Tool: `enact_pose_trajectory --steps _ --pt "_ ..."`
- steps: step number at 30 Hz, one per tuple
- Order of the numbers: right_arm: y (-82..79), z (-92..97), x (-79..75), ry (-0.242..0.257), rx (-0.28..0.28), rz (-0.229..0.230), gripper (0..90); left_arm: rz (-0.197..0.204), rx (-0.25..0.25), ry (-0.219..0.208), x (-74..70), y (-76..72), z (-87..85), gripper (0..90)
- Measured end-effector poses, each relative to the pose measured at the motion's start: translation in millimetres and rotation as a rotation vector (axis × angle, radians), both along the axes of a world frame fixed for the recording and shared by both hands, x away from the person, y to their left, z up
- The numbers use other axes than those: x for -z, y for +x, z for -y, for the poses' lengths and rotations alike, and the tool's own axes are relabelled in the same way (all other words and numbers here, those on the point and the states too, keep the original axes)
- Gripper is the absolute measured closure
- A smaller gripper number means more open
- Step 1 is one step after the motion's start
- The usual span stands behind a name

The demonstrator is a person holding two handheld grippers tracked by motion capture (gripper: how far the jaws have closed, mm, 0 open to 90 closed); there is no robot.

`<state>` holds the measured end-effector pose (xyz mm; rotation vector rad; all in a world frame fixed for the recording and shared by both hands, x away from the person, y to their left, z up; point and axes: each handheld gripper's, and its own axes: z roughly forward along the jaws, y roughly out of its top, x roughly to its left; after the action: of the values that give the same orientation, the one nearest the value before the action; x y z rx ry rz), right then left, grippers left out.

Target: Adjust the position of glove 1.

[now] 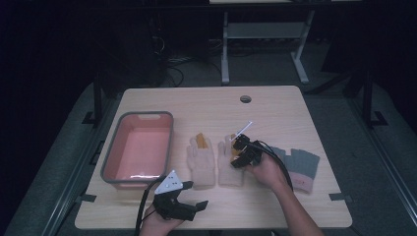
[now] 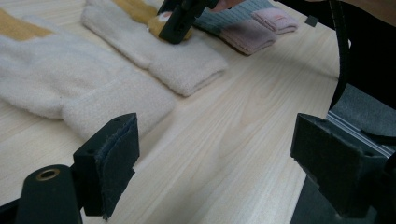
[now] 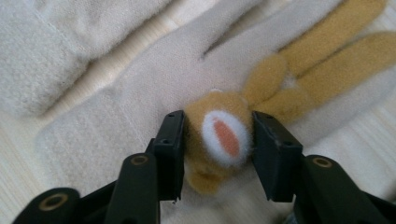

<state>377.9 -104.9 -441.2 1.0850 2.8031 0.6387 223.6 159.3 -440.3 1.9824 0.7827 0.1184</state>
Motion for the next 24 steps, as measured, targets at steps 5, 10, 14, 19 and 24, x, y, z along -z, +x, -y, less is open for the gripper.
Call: enact_pose_trajectory --steps 5,10,14,19,24 --pt "-1.6 1.1 -1.8 0.006 0.002 0.009 60.5 0.003 -0.003 -0.002 -0.7 -0.1 -0.1 15.7" --pt "-3.9 2.9 -7.1 0.007 -0.002 0.025 62.1 -0.002 -0.006 0.0 0.3 1.0 -0.2 15.7" --pt "-5.8 4.7 -12.7 0.022 -0.009 0.038 62.2 -0.001 -0.005 0.003 0.5 0.8 0.1 15.7" --pt "-13.9 5.3 -21.4 0.029 -0.025 0.055 62.4 0.007 0.002 0.012 -0.3 0.6 1.0 15.7" --pt "-17.4 6.8 -32.9 0.021 -0.048 0.081 62.6 -0.009 0.001 0.003 0.9 1.0 -0.6 15.7"
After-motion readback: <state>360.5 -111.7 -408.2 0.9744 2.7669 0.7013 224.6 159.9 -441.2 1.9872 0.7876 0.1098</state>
